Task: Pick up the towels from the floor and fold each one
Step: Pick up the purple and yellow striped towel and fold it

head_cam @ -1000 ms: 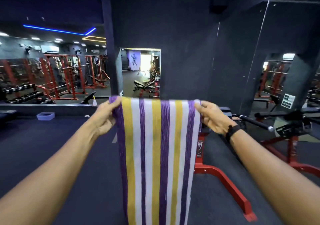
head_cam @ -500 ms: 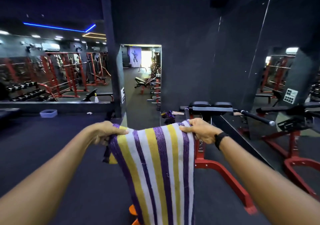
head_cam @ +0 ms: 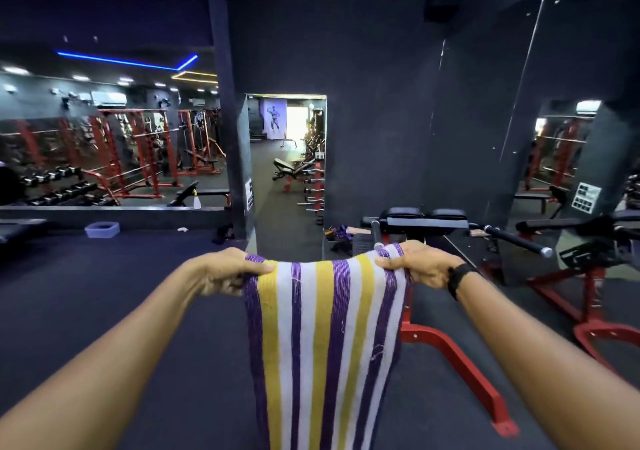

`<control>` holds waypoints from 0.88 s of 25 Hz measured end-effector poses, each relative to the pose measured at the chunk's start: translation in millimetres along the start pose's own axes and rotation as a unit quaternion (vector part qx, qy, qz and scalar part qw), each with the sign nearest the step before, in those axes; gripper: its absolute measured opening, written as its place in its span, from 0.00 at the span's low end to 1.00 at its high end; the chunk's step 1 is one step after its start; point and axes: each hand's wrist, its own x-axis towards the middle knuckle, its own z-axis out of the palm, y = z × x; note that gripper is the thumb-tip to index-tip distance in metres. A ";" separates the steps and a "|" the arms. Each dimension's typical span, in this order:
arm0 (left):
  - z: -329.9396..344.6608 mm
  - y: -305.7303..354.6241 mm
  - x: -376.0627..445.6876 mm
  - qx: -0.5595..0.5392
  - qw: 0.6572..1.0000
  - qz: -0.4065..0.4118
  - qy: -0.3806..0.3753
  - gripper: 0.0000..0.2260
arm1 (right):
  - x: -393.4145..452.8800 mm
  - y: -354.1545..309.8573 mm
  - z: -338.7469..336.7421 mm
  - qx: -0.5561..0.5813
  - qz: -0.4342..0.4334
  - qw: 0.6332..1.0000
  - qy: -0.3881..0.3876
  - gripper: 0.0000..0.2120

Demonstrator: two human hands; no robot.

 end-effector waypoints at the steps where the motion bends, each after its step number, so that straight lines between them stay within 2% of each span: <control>1: 0.1 8.2 1.7 -0.018 0.999 0.027 0.008 0.32 | -1.6 -9.8 -2.0 0.019 -0.021 1.000 0.002 0.15; 3: -5.1 23.9 5.8 -0.119 0.985 0.122 0.026 0.41 | -3.9 -31.3 -9.0 0.082 -0.092 0.992 0.003 0.18; 4: -5.3 29.8 4.9 -0.136 0.980 0.143 0.014 0.39 | -6.6 -38.8 -10.9 0.083 -0.109 0.991 -0.007 0.21; 6: 3.1 27.1 0.4 -0.023 0.995 0.100 -0.010 0.31 | -8.6 -29.5 -9.4 -0.034 -0.075 0.996 -0.013 0.22; 7: 5.0 18.5 4.0 0.036 0.997 0.073 0.005 0.24 | -6.4 -16.4 -7.4 -0.097 -0.056 0.994 -0.006 0.21; 8: 6.2 11.2 6.5 0.049 0.997 0.059 0.029 0.18 | -2.8 -4.4 -6.3 -0.116 -0.048 0.992 0.007 0.20; 9: 3.5 5.2 10.5 0.028 0.997 0.056 0.047 0.17 | 0.8 3.7 -6.3 -0.092 -0.046 0.994 0.028 0.18; 12: -6.9 1.6 14.3 -0.013 0.998 0.024 0.054 0.32 | 4.9 8.8 -6.0 0.000 -0.027 0.998 0.064 0.12; 13: -8.6 4.2 13.2 -0.013 0.998 0.012 0.054 0.32 | 5.3 6.8 -4.4 0.005 -0.013 0.998 0.063 0.13; 15: -3.1 12.2 12.2 -0.024 0.998 0.022 0.062 0.24 | 7.2 -4.5 0.4 0.012 -0.005 0.998 0.062 0.09; 17: -3.9 27.4 13.0 -0.096 0.988 0.099 0.073 0.21 | 5.2 -26.5 -2.2 0.067 -0.054 0.994 0.069 0.07; 18: -8.0 36.8 11.2 -0.127 0.980 0.143 0.064 0.23 | 4.5 -39.1 -7.2 0.094 -0.086 0.990 0.055 0.10; 19: -14.0 44.5 10.9 -0.112 0.979 0.165 0.050 0.25 | 3.5 -50.0 -10.8 0.093 -0.101 0.990 0.033 0.14; 20: -17.8 50.0 10.1 -0.059 0.985 0.155 0.051 0.26 | 1.9 -55.4 -10.4 0.063 -0.096 0.993 0.022 0.15; 21: -21.2 51.3 11.1 -0.004 0.988 0.138 0.076 0.24 | 2.6 -56.7 -8.9 0.027 -0.083 0.996 0.034 0.15; 22: -24.4 53.1 13.2 0.013 0.985 0.128 0.113 0.17 | 6.0 -57.6 -7.3 0.008 -0.078 0.995 0.067 0.15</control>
